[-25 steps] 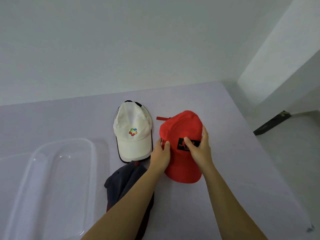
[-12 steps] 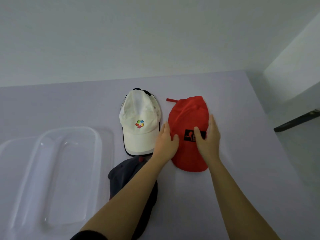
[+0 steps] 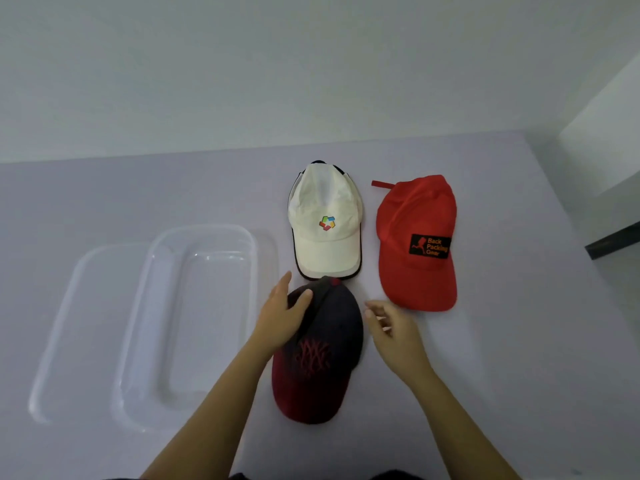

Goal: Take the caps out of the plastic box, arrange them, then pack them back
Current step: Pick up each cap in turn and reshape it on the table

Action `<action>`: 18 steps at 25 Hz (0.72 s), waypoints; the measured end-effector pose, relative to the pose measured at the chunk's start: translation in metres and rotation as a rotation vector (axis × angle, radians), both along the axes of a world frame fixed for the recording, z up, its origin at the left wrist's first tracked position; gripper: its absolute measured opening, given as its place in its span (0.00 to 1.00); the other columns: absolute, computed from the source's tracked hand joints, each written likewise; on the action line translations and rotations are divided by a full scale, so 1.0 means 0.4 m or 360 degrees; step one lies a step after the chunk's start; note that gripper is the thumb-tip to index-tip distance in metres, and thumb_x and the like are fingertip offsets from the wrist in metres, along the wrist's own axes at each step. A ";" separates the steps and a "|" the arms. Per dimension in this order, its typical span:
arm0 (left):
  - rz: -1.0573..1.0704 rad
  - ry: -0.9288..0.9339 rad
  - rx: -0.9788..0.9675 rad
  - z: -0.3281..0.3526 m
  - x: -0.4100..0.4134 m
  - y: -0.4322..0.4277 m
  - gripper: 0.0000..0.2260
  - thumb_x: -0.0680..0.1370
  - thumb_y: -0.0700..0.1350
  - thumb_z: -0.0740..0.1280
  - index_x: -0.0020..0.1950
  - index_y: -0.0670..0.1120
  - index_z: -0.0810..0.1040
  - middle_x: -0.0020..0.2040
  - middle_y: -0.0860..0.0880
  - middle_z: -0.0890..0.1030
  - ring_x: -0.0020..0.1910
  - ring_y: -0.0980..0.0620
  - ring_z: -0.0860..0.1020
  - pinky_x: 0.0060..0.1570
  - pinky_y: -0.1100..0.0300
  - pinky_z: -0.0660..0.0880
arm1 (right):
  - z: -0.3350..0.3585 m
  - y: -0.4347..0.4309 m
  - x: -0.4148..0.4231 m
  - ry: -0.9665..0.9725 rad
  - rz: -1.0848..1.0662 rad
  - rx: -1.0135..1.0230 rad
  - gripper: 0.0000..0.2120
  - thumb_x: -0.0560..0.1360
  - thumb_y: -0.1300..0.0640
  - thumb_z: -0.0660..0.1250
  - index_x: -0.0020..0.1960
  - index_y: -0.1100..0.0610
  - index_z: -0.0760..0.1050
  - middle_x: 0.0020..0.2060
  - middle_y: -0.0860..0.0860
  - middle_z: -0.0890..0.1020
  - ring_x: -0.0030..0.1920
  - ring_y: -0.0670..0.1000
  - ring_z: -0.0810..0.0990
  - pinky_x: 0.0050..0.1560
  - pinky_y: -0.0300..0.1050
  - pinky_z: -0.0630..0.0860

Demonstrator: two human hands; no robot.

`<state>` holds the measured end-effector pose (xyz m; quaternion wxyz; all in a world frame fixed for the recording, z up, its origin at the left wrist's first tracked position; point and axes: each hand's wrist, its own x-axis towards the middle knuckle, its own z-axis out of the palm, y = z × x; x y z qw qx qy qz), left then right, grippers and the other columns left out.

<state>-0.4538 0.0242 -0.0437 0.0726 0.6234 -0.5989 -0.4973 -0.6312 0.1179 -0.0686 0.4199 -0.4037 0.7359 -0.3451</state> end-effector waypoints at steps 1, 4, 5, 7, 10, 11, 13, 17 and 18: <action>-0.0057 0.0039 0.0144 -0.013 0.007 0.012 0.28 0.80 0.56 0.58 0.77 0.49 0.56 0.76 0.48 0.62 0.73 0.47 0.63 0.70 0.53 0.60 | -0.006 -0.004 0.021 -0.0163 0.0075 0.0165 0.14 0.78 0.52 0.62 0.62 0.54 0.73 0.53 0.46 0.80 0.53 0.47 0.79 0.50 0.38 0.75; -0.0074 0.0187 0.0262 -0.019 0.003 0.032 0.21 0.78 0.58 0.59 0.67 0.49 0.70 0.64 0.47 0.76 0.59 0.50 0.76 0.62 0.53 0.73 | -0.017 -0.018 0.068 -0.0276 0.0095 0.0284 0.15 0.77 0.50 0.62 0.61 0.55 0.72 0.55 0.51 0.79 0.54 0.50 0.79 0.55 0.47 0.78; -0.0062 0.0233 0.0281 -0.015 0.004 0.030 0.18 0.78 0.59 0.60 0.61 0.48 0.74 0.58 0.47 0.79 0.54 0.51 0.78 0.59 0.52 0.76 | -0.017 -0.022 0.071 -0.0234 0.0060 0.0260 0.12 0.77 0.51 0.63 0.57 0.57 0.72 0.52 0.52 0.80 0.52 0.51 0.79 0.54 0.50 0.78; -0.0127 0.0396 0.0364 0.006 0.026 0.028 0.16 0.77 0.58 0.62 0.56 0.48 0.77 0.53 0.48 0.83 0.51 0.50 0.81 0.55 0.52 0.78 | -0.005 -0.022 0.066 -0.0209 0.0089 0.0221 0.11 0.78 0.52 0.62 0.53 0.59 0.71 0.49 0.54 0.80 0.50 0.53 0.79 0.52 0.53 0.78; -0.0238 0.0566 0.0434 0.022 0.056 0.029 0.17 0.77 0.56 0.63 0.55 0.45 0.80 0.50 0.46 0.84 0.49 0.48 0.83 0.53 0.55 0.80 | 0.020 -0.015 0.046 -0.0342 0.0208 0.0182 0.10 0.78 0.52 0.62 0.52 0.59 0.69 0.49 0.54 0.79 0.51 0.52 0.80 0.53 0.53 0.78; -0.0236 0.0553 0.0384 0.026 0.061 0.032 0.17 0.78 0.56 0.63 0.54 0.43 0.80 0.49 0.44 0.85 0.48 0.47 0.83 0.51 0.54 0.80 | 0.028 -0.011 0.042 -0.0361 0.0241 0.0155 0.09 0.78 0.52 0.62 0.50 0.58 0.69 0.47 0.52 0.79 0.49 0.51 0.79 0.50 0.50 0.78; -0.0189 0.0420 0.0191 0.028 0.065 0.032 0.22 0.77 0.58 0.63 0.49 0.38 0.80 0.43 0.40 0.84 0.43 0.42 0.82 0.47 0.52 0.79 | 0.049 -0.009 0.032 -0.0270 0.0297 0.0118 0.10 0.78 0.50 0.61 0.44 0.56 0.67 0.37 0.47 0.75 0.38 0.45 0.75 0.39 0.41 0.73; -0.0100 0.0152 -0.0063 0.029 0.053 0.023 0.26 0.78 0.61 0.57 0.39 0.38 0.72 0.34 0.43 0.72 0.34 0.48 0.71 0.37 0.56 0.67 | 0.062 -0.025 0.001 -0.0040 0.0286 0.0077 0.15 0.78 0.46 0.60 0.39 0.55 0.65 0.31 0.48 0.66 0.33 0.46 0.65 0.35 0.42 0.63; -0.0079 0.0157 -0.0040 0.026 0.043 0.021 0.26 0.79 0.61 0.55 0.41 0.37 0.73 0.36 0.44 0.73 0.36 0.50 0.71 0.39 0.57 0.67 | 0.066 -0.030 0.001 -0.0047 0.0270 0.0086 0.15 0.78 0.45 0.59 0.40 0.55 0.65 0.32 0.48 0.66 0.33 0.46 0.65 0.36 0.43 0.63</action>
